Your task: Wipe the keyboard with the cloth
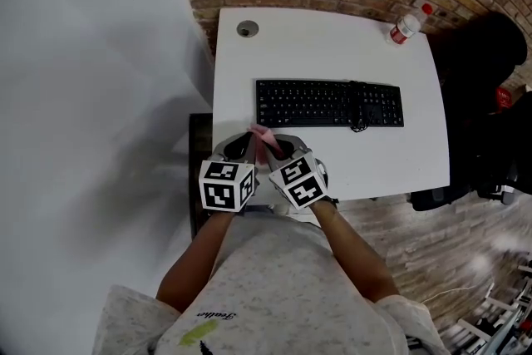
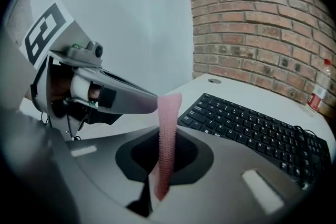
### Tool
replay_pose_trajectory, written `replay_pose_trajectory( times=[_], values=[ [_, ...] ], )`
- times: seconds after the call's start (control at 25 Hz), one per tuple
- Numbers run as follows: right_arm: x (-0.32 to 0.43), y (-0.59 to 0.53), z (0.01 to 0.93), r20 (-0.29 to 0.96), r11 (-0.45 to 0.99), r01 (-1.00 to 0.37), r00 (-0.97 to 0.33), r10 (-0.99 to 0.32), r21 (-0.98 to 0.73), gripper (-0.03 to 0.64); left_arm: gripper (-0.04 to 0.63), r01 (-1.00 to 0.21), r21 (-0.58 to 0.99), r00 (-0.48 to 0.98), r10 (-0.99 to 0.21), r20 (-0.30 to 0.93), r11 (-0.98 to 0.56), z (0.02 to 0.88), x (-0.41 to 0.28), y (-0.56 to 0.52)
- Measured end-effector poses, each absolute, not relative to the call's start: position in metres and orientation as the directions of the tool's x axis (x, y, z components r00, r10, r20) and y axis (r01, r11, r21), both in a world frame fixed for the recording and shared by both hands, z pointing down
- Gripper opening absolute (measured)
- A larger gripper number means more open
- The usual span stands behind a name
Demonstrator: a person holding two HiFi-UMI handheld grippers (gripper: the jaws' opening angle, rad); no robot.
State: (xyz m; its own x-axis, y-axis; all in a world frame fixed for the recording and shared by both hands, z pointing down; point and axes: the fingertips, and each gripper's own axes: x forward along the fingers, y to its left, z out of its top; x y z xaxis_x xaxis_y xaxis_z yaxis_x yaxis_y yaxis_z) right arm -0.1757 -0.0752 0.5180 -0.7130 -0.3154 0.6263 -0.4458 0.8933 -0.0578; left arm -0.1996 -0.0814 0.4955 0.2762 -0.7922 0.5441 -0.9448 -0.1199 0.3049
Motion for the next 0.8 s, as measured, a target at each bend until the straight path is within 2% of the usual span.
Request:
replay_pose_trajectory(
  times=[0.32, 0.8],
  values=[
    [-0.176, -0.086, 0.533, 0.666, 0.914, -0.406, -0.682, -0.303, 0.001, 0.023, -0.005, -0.950, 0.292, 0.263, -0.797, 0.544, -0.115, 0.495, -0.204, -0.093],
    [-0.160, -0.090, 0.538, 0.657, 0.948, -0.317, -0.712, -0.249, 0.017, 0.023, -0.005, -0.968, 0.244, 0.189, -0.811, 0.554, -0.059, 0.493, -0.188, -0.096]
  ],
)
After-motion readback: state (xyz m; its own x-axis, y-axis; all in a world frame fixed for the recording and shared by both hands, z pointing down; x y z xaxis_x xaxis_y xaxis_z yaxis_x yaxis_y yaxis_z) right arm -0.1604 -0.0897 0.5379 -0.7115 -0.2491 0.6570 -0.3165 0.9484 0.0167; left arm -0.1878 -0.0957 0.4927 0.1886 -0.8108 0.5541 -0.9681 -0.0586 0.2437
